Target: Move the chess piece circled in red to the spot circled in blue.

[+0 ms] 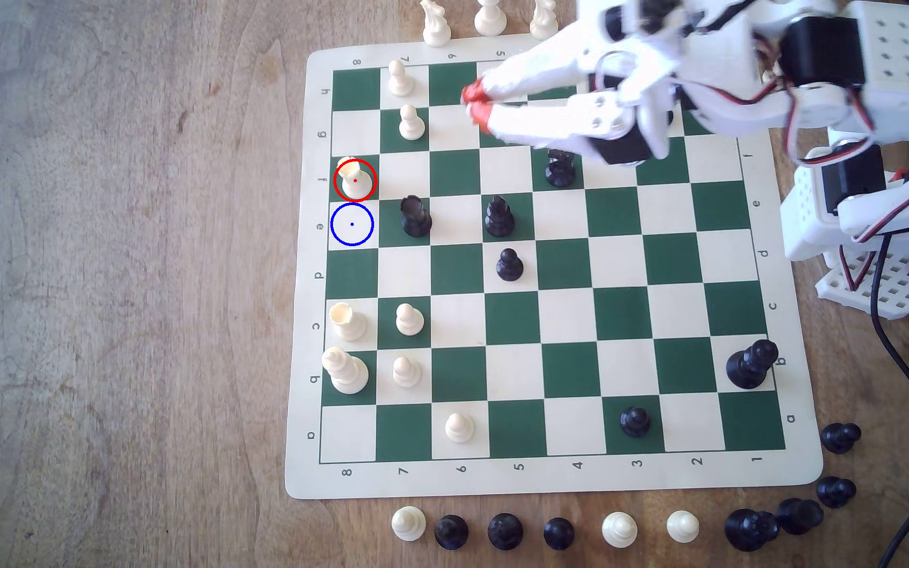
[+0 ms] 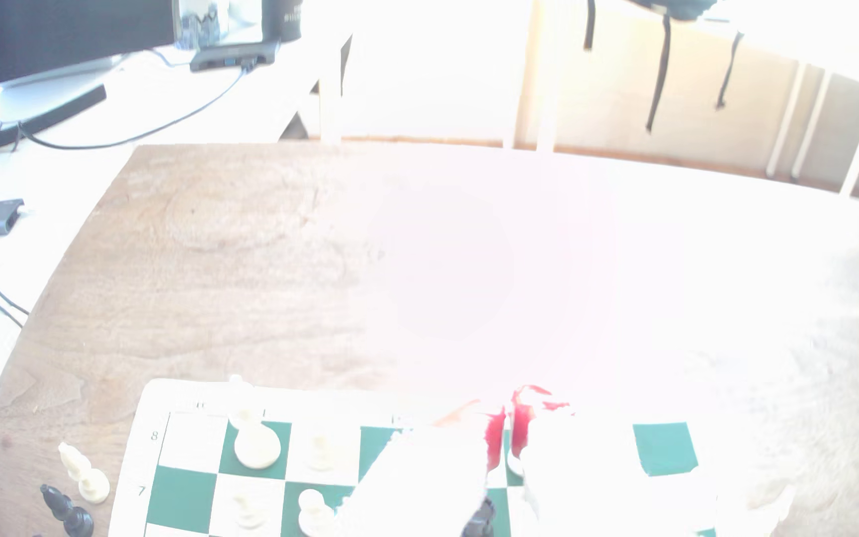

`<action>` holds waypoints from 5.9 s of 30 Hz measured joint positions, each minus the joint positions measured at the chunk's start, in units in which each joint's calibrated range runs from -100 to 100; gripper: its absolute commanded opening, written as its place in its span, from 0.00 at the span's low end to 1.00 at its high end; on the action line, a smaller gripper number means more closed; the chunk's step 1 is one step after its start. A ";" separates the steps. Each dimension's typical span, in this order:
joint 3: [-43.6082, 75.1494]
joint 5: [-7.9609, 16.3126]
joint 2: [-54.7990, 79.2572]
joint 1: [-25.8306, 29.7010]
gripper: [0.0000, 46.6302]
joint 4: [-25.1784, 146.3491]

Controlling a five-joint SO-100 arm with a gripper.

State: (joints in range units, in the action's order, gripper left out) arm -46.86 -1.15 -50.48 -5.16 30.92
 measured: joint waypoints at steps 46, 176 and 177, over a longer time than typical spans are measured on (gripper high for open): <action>65.34 9.47 76.50 -7.01 0.35 15.38; 78.08 8.60 88.56 -1.62 0.05 18.33; 78.08 8.60 88.56 -1.62 0.05 18.33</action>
State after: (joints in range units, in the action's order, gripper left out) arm 31.22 7.45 38.08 -6.78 49.24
